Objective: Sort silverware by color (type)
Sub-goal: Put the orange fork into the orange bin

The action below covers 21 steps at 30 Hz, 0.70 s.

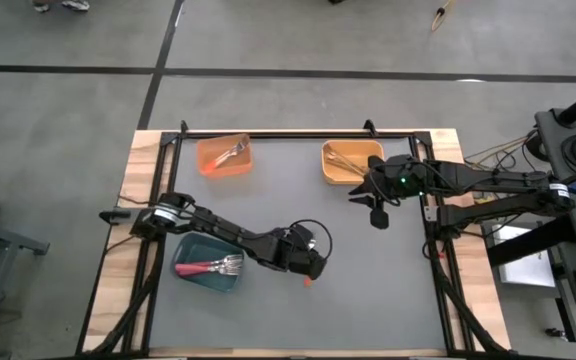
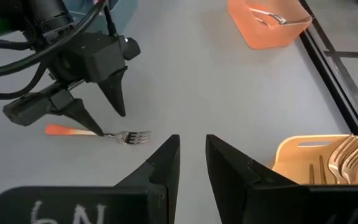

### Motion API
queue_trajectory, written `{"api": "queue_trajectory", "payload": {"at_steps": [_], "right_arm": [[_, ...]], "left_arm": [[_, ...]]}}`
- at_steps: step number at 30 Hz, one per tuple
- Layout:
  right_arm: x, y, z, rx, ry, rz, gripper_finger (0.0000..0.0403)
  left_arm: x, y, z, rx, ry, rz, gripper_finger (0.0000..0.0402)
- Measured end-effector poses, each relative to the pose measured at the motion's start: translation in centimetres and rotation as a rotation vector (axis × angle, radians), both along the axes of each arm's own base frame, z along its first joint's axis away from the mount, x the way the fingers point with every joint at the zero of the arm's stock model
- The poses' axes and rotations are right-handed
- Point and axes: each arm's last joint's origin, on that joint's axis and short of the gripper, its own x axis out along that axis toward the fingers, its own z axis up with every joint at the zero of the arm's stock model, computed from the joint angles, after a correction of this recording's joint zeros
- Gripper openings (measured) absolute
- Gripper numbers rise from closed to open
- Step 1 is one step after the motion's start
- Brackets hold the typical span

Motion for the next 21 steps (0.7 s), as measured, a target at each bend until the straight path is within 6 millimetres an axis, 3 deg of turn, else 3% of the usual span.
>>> {"api": "queue_trajectory", "payload": {"at_steps": [5, 11, 21], "right_arm": [[0.0, 0.0, 0.0, -0.001, -0.005, 0.000, 0.0068], [0.1, 0.0, 0.1, -0.003, -0.020, 0.001, 0.0068], [0.2, 0.0, 0.2, -0.006, -0.027, 0.002, 0.0068]], "left_arm": [[0.1, 0.0, -0.1, 0.006, -0.010, -0.004, 0.0201], [0.5, -0.5, -2.3, 0.028, 0.032, -0.018, 0.0201], [2.0, -1.0, -3.3, 0.087, 0.150, -0.051, 0.0201]]}}
